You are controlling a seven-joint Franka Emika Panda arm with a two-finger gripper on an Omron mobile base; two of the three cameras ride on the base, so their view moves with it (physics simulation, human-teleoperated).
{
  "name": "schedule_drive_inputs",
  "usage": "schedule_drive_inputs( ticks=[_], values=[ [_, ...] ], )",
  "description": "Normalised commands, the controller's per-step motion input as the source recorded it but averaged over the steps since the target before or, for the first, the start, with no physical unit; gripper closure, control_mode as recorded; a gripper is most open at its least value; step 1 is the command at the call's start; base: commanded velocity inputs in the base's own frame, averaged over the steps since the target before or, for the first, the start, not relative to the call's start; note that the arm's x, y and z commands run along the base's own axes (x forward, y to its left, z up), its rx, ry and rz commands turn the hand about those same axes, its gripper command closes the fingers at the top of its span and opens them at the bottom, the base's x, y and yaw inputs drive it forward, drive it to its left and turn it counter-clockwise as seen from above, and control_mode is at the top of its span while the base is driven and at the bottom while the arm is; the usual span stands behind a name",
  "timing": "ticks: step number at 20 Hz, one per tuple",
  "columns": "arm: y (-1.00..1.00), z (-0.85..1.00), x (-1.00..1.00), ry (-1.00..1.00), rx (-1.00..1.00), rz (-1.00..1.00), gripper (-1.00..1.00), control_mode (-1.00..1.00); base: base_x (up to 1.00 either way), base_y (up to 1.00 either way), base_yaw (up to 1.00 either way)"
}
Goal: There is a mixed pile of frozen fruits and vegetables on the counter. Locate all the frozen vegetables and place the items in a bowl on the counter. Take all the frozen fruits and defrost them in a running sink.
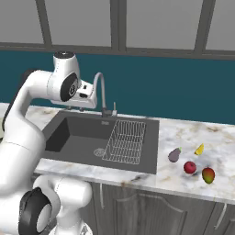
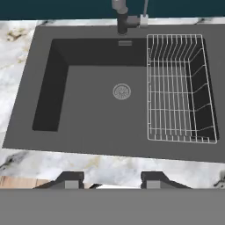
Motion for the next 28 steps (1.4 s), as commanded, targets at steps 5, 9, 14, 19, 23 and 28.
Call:
schedule_drive_inputs(
  ticks=[5,9,14,19,23,28],
  values=[
    [-0.45,-0.25,-0.27,0.02,0.07,-0.05,-1.00,-1.00,0.00,0.00,0.00],
    [-1.00,-0.58,-0.47,0.01,0.11,-0.39,-1.00,-1.00,0.00,0.00,0.00],
    [-0.91,-0.71,-0.01,0.12,0.00,-0.11,-1.00,-1.00,0.00,0.00,0.00],
    [-0.87,-0.26,0.00,0.05,0.01,-0.12,-1.00,-1.00,0.00,0.00,0.00],
    [-0.78,-0.12,0.03,0.07,0.05,-0.05,-1.00,-1.00,0.00,0.00,0.00],
    [-0.54,-0.03,0.15,0.05,0.08,0.00,-1.00,-1.00,0.00,0.00,0.00]
  ],
)
